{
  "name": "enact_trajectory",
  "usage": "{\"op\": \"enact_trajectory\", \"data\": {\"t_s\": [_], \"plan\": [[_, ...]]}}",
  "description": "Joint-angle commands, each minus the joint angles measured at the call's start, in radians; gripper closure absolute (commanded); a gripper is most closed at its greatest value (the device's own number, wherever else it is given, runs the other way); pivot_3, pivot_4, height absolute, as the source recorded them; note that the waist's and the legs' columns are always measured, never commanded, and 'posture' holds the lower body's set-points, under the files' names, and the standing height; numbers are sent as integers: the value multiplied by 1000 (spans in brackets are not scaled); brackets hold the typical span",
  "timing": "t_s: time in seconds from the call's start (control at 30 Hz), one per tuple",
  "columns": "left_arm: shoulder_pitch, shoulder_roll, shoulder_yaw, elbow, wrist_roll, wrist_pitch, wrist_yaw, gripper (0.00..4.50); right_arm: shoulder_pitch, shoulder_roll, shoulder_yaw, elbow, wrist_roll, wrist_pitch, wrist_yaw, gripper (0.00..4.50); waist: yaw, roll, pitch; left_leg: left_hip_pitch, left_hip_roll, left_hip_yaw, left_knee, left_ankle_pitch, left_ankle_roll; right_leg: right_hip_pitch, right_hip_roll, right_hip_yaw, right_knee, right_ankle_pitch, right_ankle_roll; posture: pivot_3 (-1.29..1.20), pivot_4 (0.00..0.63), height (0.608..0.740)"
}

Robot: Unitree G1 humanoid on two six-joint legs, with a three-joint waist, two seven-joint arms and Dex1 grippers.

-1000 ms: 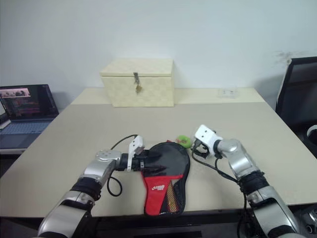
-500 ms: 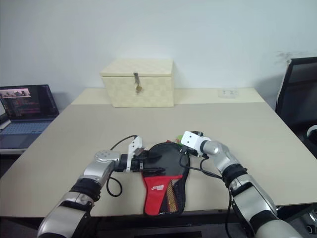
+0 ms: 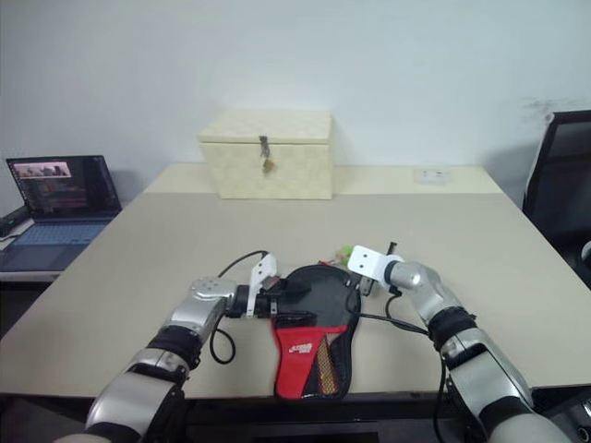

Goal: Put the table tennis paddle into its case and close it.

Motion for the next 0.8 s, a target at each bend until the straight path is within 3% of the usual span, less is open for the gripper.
{"op": "enact_trajectory", "data": {"t_s": [0.03,0.23,0.43,0.63,0.8], "plan": [[-22,-57,-8,75,21,-4,3,0,132,-154,-72,-250,17,67,87,4466,22,0,0,0,0,0,0,0,0,0,0,0,0,0,0,0,150,740],[-44,-97,13,124,25,-11,-2,0,378,-310,-138,-642,44,232,212,4466,36,1,0,-2,-11,-2,1,0,0,1,-4,-2,-1,-2,5,0,150,740],[-52,-114,22,146,38,-21,0,0,556,-411,-202,-911,92,358,315,4466,39,1,0,-1,-12,-3,2,0,0,3,-5,-2,-1,-4,11,0,150,740],[-59,-123,24,163,47,-29,6,0,784,-563,-282,-1313,343,536,582,4466,44,2,-1,-2,-14,-5,2,0,0,5,-7,-3,-4,-5,13,0,150,740],[-63,-132,26,170,54,-34,12,0,883,-616,-249,-1430,376,566,621,4466,42,2,-1,2,-14,-7,2,0,0,11,-7,-4,-9,-5,14,0,150,740]]}}
